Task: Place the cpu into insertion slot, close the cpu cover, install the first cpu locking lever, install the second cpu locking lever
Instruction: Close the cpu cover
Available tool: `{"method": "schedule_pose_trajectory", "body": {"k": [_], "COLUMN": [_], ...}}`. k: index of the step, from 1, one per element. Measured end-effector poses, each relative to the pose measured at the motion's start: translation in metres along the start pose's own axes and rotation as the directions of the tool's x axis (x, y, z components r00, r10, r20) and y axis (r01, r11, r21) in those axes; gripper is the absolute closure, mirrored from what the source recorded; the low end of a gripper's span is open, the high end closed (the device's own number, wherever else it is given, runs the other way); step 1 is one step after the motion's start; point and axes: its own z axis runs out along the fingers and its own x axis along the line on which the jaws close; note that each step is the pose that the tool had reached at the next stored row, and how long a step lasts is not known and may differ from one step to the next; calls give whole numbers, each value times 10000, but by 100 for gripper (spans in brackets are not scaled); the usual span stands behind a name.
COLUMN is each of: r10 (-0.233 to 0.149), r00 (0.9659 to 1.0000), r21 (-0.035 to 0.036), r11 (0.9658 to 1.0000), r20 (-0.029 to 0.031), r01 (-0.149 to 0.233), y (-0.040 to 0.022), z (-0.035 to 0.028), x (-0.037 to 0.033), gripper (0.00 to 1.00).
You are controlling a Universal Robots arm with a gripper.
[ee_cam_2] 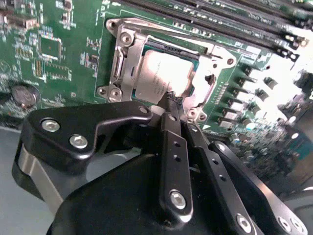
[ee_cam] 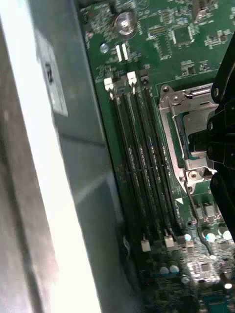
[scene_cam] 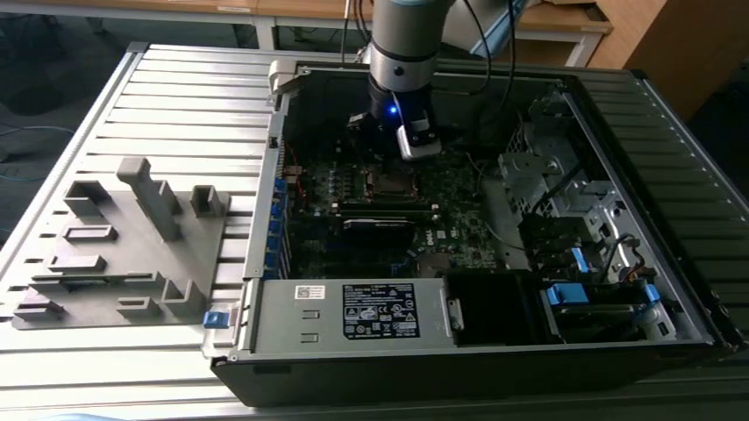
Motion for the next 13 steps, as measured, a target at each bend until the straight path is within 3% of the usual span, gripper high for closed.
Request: {"method": "schedule_pose_trajectory", "body": {"k": [5,7,9,13], "r10": [-840,-1093,-1270,-1282], "r00": [9964,9940,9919,9917], "r21": [48,149,308,326], "r11": [9965,9939,9914,9912], "r20": [-65,-75,-71,-71], "r01": [840,1094,1271,1283], "y": [0,-1,0,-1], "z": [5,5,5,5], "x": [0,0,0,0], "gripper": [89,89,89,89]}}
